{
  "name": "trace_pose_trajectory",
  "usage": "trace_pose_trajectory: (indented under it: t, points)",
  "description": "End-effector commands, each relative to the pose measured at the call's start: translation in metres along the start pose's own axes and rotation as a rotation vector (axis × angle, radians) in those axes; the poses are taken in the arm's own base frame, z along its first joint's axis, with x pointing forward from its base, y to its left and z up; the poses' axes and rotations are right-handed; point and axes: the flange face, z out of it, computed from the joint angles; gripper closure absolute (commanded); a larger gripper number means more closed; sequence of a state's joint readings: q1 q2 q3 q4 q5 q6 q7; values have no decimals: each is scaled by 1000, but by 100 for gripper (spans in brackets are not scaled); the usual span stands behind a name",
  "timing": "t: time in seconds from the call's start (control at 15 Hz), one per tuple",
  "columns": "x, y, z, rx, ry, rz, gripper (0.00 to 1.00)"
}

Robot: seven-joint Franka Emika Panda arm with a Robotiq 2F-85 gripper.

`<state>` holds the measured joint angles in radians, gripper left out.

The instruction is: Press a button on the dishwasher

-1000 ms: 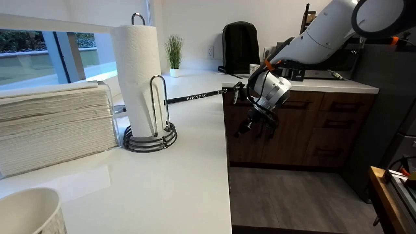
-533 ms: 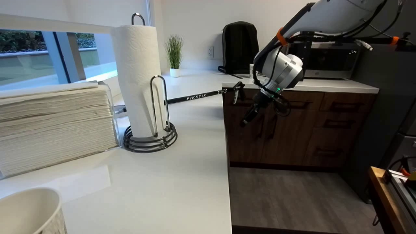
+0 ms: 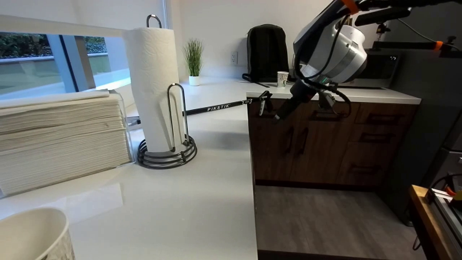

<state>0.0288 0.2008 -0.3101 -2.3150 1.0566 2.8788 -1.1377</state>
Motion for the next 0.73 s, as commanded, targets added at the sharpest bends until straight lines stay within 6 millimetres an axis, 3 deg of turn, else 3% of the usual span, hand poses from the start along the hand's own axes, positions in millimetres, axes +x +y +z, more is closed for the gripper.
trace_pose_trajectory:
  t: [0.0,0.2,0.27,0.33,0.67]
  points:
    - [-52,-17,-10,-68,-91,95,0]
    - [-75,-22,3,-59,-248,112,1]
    - [-72,-37,-1,-4,-300,90,0]
    - [-69,-21,6,-56,-231,84,0]
    - [-68,-22,6,-54,-239,85,0]
